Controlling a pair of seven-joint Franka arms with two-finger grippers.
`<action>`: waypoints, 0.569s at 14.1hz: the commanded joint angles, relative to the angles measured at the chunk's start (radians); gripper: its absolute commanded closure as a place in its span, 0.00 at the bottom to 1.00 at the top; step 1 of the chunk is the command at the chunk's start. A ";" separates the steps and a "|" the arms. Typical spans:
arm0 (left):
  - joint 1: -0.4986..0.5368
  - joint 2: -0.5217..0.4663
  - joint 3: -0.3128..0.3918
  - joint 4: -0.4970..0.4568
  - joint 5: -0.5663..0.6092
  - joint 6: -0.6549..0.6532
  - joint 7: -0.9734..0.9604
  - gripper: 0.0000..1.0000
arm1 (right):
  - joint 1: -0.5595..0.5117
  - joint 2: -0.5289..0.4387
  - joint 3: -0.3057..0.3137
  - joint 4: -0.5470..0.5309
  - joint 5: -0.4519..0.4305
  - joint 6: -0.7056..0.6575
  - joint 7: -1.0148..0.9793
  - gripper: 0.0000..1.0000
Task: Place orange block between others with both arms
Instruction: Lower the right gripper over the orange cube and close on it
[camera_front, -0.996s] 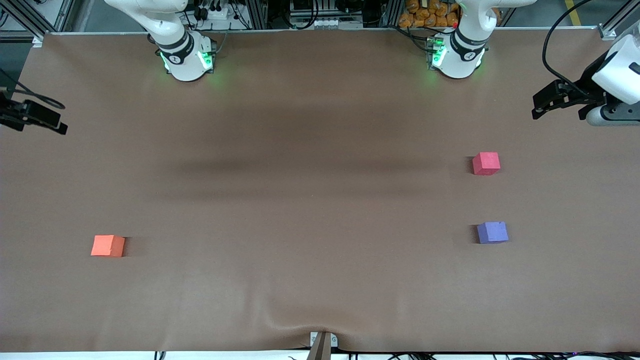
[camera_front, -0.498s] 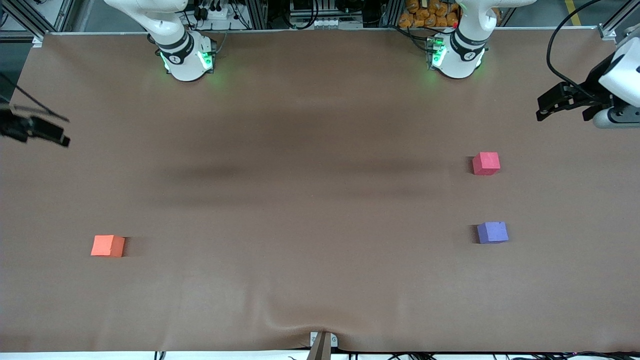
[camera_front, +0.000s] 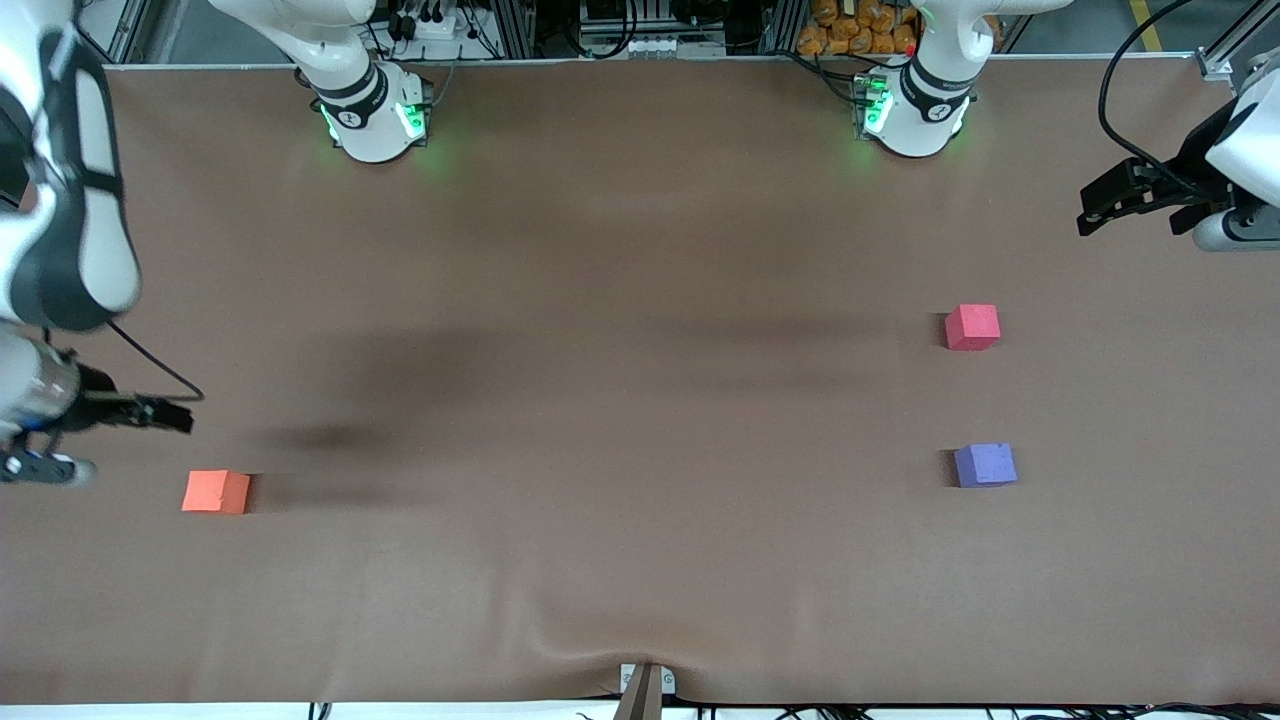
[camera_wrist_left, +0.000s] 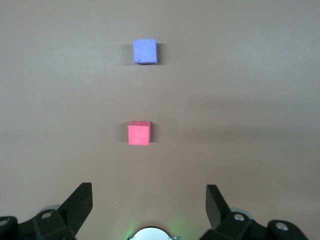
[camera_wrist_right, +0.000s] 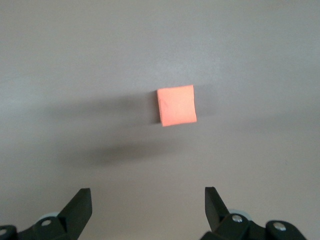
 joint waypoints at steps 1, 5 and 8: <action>0.009 -0.009 0.000 0.014 -0.018 -0.017 -0.012 0.00 | -0.051 0.133 0.009 0.038 -0.015 0.088 -0.038 0.00; 0.009 -0.023 -0.006 0.014 -0.018 -0.016 -0.013 0.00 | -0.072 0.247 0.009 0.057 -0.014 0.200 -0.139 0.00; 0.009 -0.024 -0.003 0.014 -0.018 -0.017 -0.012 0.00 | -0.068 0.276 0.010 0.055 -0.015 0.268 -0.153 0.00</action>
